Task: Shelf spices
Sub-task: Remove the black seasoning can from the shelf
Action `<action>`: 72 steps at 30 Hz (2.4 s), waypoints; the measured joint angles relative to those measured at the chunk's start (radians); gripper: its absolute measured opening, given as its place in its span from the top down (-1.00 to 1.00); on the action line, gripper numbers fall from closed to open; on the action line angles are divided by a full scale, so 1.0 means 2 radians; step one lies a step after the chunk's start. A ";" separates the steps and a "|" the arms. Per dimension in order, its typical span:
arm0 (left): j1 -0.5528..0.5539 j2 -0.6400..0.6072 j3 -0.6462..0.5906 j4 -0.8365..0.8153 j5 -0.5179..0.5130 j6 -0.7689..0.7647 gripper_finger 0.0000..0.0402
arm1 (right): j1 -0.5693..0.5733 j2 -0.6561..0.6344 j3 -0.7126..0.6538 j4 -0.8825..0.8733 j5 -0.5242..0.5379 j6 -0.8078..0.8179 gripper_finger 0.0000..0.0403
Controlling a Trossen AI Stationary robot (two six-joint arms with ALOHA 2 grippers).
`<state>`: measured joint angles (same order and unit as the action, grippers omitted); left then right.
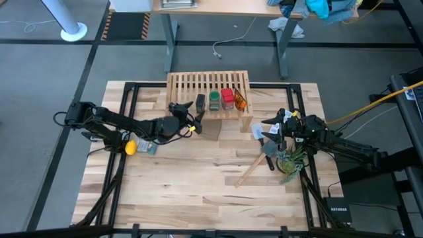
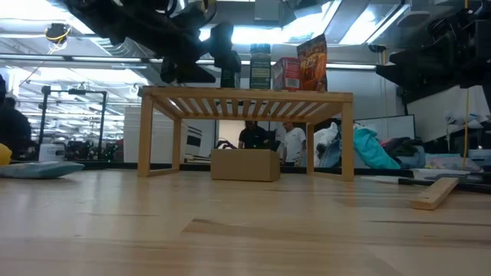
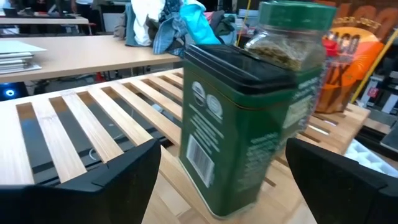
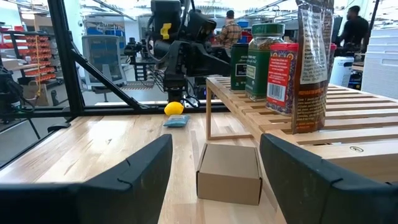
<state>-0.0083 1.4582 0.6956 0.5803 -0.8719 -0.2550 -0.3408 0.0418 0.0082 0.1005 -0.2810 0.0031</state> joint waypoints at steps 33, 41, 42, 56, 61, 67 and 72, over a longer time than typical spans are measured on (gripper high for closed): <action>0.029 0.000 0.000 0.004 -0.019 -0.002 0.02 | 0.000 0.000 0.000 0.000 0.000 0.000 -0.24; 0.029 0.000 0.000 0.009 0.004 0.003 0.39 | 0.000 0.000 0.000 0.000 0.000 0.000 -0.24; 0.029 0.000 0.000 0.012 0.010 0.006 0.43 | 0.000 0.000 0.000 0.000 0.000 0.000 -0.24; 0.029 0.000 0.000 0.028 0.061 0.057 0.45 | 0.000 0.000 0.000 0.000 0.000 0.000 -0.24; 0.029 0.000 0.000 0.031 0.065 0.059 0.50 | 0.000 0.000 0.000 0.000 0.000 0.000 -0.24; 0.015 -0.026 0.000 0.008 0.064 0.079 0.50 | 0.000 0.000 0.000 0.000 0.000 0.000 -0.24; -0.020 -0.094 0.000 -0.062 0.029 0.074 0.50 | 0.000 0.000 0.000 0.000 0.000 0.000 -0.24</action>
<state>-0.0489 1.2700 0.6964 0.4566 -0.8136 -0.1079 -0.3406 0.0418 0.0082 0.1005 -0.2808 0.0029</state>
